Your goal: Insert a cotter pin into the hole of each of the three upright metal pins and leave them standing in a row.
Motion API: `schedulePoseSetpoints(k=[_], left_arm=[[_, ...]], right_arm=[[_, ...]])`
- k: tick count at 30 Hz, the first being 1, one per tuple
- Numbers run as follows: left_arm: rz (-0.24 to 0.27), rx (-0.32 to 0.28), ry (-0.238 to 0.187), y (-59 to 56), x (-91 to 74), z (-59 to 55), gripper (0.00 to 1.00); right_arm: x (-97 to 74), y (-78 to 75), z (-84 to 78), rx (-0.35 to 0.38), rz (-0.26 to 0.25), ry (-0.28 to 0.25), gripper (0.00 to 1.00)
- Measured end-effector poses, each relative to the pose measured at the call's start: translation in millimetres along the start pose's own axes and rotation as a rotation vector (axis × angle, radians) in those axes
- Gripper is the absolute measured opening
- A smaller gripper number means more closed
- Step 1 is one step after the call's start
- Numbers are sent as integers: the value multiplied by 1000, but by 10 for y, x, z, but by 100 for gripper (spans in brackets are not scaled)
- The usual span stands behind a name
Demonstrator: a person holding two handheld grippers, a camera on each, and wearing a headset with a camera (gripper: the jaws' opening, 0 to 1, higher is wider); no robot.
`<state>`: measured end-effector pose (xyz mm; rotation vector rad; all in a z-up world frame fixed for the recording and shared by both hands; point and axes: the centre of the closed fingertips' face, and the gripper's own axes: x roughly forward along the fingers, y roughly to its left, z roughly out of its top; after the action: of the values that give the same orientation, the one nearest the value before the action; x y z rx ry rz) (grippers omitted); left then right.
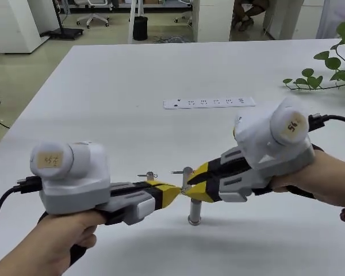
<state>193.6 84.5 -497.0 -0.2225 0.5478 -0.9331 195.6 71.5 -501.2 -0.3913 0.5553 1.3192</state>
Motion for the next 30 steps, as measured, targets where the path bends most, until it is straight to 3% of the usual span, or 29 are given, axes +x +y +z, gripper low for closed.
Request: schedulePoseSetpoints(k=[2, 11, 16, 24, 30], left_arm=[[-18, 14, -1, -18, -11, -1, 0], [-75, 91, -21, -65, -94, 39, 0], [-110, 116, -24, -114, -117, 43, 0], [-167, 130, -21, -243, -137, 20, 0], [-209, 138, -12, -321, -142, -8, 0]], right_arm=[[-13, 21, -4, 61, 23, -20, 8], [-44, 125, 9, 151, 63, -64, 10], [-47, 224, 25, 201, 121, -90, 10], [-46, 361, -7, 209, 199, -89, 9], [-48, 423, -1, 185, 223, -94, 6]])
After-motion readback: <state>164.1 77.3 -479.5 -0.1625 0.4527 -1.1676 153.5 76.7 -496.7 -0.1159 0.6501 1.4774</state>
